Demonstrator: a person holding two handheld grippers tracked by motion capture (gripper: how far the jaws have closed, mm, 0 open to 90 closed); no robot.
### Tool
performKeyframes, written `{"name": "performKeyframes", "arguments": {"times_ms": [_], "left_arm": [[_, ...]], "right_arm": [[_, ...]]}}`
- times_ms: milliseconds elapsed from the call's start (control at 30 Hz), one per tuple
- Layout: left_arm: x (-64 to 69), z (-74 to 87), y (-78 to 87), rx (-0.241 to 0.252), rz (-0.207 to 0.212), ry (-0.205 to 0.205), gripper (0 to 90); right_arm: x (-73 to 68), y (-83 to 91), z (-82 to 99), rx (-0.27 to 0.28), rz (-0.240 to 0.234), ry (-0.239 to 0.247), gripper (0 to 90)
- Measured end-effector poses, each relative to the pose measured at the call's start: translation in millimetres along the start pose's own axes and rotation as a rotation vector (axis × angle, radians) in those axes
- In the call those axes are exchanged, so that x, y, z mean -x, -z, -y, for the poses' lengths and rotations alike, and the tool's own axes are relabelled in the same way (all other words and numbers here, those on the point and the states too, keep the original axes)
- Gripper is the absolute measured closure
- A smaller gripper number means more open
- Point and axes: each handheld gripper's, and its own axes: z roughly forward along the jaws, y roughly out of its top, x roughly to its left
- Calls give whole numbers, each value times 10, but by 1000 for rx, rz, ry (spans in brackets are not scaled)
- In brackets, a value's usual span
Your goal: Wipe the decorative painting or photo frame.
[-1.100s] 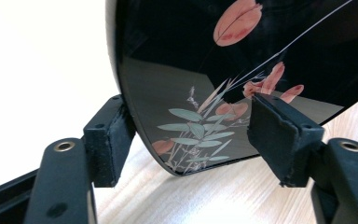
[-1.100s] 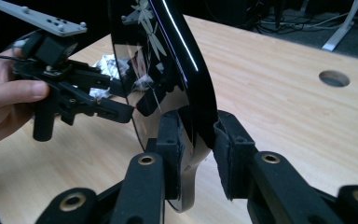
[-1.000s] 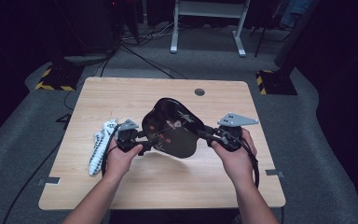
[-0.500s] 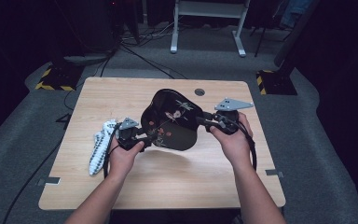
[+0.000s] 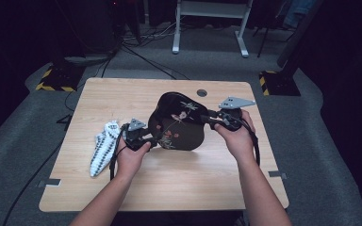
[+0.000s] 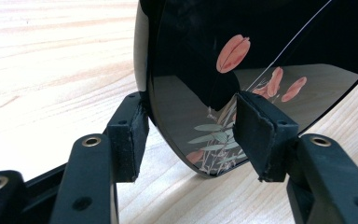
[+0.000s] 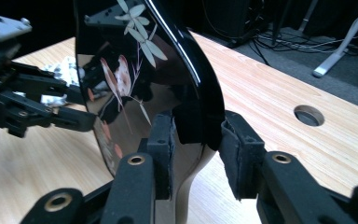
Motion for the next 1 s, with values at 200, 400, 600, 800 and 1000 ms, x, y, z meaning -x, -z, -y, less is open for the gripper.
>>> {"name": "performKeyframes", "arguments": {"times_ms": [200,400,600,800,1000], "left_arm": [[38,-5,-3,4,-11,-6,490],[47,-5,15,4,7,-1,464],[82,-16,57,44,-4,-42,319],[87,-30,171,76,-1,-59,260],[96,-42,400,74,11,-103,237]], "right_arm": [[83,-33,48,-2,8,-4,647],[84,-26,60,-12,22,5,634],[94,7,74,19,22,-20,573],[96,26,54,48,35,-24,467],[89,112,51,75,58,-24,356]]}}
